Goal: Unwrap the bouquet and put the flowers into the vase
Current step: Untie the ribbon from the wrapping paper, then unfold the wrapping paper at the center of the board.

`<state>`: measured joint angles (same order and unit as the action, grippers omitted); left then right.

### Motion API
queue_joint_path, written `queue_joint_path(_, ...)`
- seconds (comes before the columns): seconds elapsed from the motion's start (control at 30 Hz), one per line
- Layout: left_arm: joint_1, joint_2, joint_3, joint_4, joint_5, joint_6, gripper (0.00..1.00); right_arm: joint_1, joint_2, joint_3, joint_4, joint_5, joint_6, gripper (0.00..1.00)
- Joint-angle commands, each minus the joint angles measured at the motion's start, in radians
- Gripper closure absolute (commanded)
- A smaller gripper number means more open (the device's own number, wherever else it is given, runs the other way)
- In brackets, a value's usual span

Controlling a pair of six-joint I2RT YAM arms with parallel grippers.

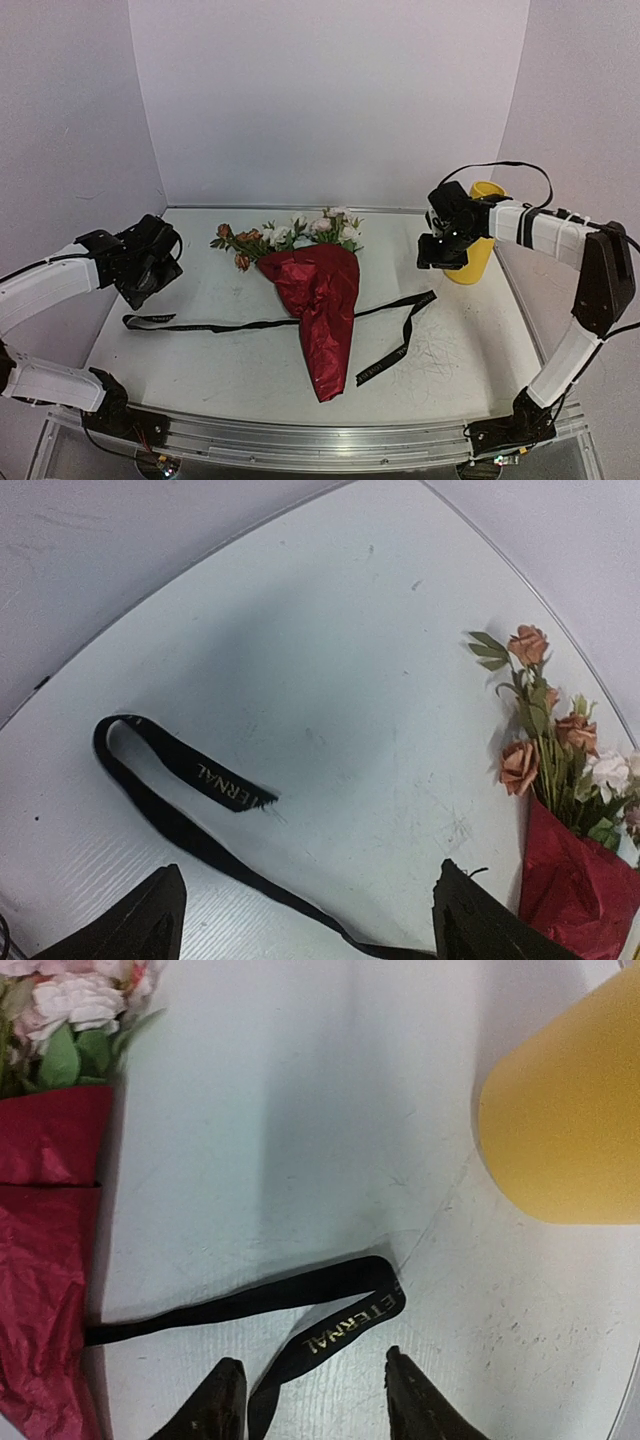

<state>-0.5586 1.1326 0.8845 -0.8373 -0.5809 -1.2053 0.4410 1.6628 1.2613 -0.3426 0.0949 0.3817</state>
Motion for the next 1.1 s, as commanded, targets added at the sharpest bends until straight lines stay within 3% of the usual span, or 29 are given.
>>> queue_joint_path(0.0, 0.005, 0.005, 0.033, 0.201, 0.160, 0.206, 0.12, 0.001, -0.070, -0.018, -0.004, -0.194, -0.013, 0.44)
queue_joint_path(0.1, 0.005, -0.008, -0.032, 0.428, 0.357, 0.285, 0.12, 0.014, -0.101, -0.076, 0.056, -0.277, -0.004, 0.40)
queue_joint_path(0.23, 0.004, -0.006, -0.137, 0.679, 0.546, 0.266, 0.12, 0.058, -0.137, -0.130, 0.109, -0.312, 0.035, 0.37)
queue_joint_path(0.4, 0.003, 0.101, -0.145, 0.829, 0.739, 0.278, 0.19, 0.175, -0.116, -0.141, 0.125, -0.302, 0.080, 0.37)
queue_joint_path(0.5, 0.002, 0.183, -0.116, 0.899, 0.846, 0.299, 0.29, 0.240, -0.085, -0.137, 0.140, -0.308, 0.112, 0.39)
queue_joint_path(0.8, -0.028, 0.361, -0.068, 0.995, 0.934, 0.325, 0.34, 0.298, -0.019, -0.118, 0.166, -0.320, 0.166, 0.40)
queue_joint_path(1.07, -0.059, 0.512, 0.033, 1.006, 0.983, 0.356, 0.37, 0.339, 0.070, -0.123, 0.251, -0.432, 0.187, 0.37)
